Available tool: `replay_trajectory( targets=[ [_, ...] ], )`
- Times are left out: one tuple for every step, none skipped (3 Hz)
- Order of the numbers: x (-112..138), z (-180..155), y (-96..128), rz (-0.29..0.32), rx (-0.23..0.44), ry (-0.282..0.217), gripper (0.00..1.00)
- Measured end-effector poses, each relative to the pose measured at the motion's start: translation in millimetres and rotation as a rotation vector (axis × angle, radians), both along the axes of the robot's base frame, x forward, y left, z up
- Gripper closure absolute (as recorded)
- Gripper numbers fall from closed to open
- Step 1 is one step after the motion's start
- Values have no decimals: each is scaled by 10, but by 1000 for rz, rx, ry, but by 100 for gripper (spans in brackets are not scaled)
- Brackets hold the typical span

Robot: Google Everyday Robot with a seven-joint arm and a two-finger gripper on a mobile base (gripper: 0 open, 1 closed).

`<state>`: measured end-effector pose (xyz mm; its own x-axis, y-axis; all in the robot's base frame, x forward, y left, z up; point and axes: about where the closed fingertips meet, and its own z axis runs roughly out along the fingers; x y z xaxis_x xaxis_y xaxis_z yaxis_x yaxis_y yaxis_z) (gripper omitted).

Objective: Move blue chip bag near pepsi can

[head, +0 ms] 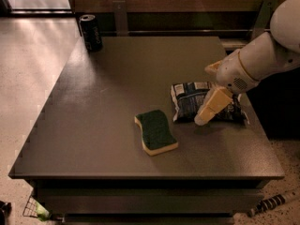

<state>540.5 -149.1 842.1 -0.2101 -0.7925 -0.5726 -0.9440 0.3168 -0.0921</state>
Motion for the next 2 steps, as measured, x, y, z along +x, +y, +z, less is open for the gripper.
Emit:
replay_trajectory(
  targets=[
    [46,-279,41,0,-9,24,23],
    [48,-304,56,2,-10,27,47]
  ],
)
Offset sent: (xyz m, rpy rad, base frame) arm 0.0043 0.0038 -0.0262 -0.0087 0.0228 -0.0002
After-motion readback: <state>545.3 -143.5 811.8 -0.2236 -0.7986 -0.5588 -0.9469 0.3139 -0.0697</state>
